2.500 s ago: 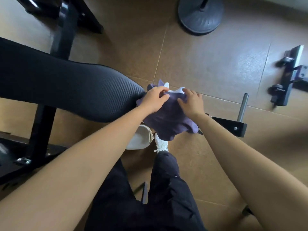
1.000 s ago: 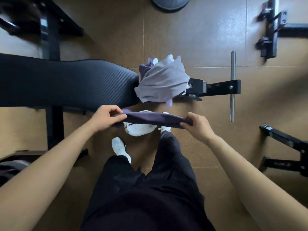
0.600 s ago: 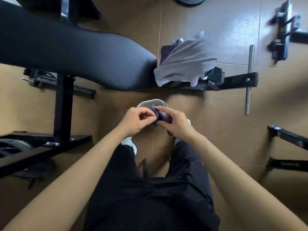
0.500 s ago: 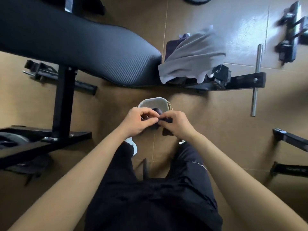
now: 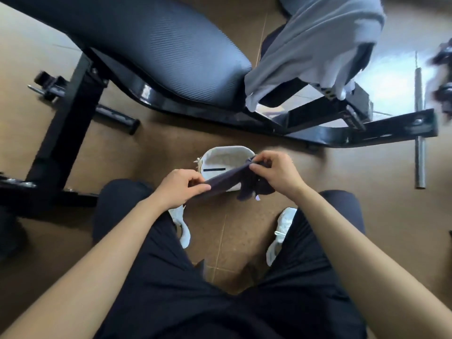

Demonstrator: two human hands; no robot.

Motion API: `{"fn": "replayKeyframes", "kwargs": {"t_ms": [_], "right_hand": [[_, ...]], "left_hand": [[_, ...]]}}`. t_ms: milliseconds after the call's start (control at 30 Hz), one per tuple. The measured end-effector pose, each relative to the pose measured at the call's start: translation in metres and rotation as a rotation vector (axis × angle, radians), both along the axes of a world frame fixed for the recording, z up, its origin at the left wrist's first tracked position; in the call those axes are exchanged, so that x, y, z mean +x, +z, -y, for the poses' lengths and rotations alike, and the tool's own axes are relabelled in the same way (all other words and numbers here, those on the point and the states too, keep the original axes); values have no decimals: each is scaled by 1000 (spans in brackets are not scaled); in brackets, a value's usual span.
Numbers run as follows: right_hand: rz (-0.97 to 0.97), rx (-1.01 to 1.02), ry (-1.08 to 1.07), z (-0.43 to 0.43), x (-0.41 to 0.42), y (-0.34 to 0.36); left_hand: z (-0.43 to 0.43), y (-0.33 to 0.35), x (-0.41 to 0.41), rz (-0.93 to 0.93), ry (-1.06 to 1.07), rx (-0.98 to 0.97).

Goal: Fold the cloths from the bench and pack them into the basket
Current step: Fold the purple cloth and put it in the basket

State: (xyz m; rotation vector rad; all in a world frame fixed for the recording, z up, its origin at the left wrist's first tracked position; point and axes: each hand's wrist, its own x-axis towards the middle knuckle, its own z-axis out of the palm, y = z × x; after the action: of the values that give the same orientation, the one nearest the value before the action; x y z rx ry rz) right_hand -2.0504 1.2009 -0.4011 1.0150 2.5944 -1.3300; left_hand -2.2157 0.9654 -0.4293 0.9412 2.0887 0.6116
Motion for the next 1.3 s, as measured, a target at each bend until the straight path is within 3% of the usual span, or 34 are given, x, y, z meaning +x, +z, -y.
{"fn": "replayKeyframes", "kwargs": {"t_ms": [133,300,567,633,700,767,1033,1200,1300], "right_hand": [[-46,106,-74,9,23,2],[-39,175,-93,18,46,16],[86,208,-89,23,62,9],[106,173,-35,26,67,3],[112,130,19,31,75,-2],[97,99,15,36,82,-3],[-106,35,-183,62,89,-5],[-233,-140,-238,78,71,-13],[-305,-267,-253,88,60,-16]], "left_hand": [[27,-3,21,-205,-26,-143],[49,11,52,-199,198,-3],[46,33,61,-279,374,66],[40,31,61,-149,397,162],[33,31,67,97,450,275],[26,31,71,199,472,334],[10,22,82,340,504,341],[5,-2,93,384,615,383],[1,-10,101,405,574,400]]}}
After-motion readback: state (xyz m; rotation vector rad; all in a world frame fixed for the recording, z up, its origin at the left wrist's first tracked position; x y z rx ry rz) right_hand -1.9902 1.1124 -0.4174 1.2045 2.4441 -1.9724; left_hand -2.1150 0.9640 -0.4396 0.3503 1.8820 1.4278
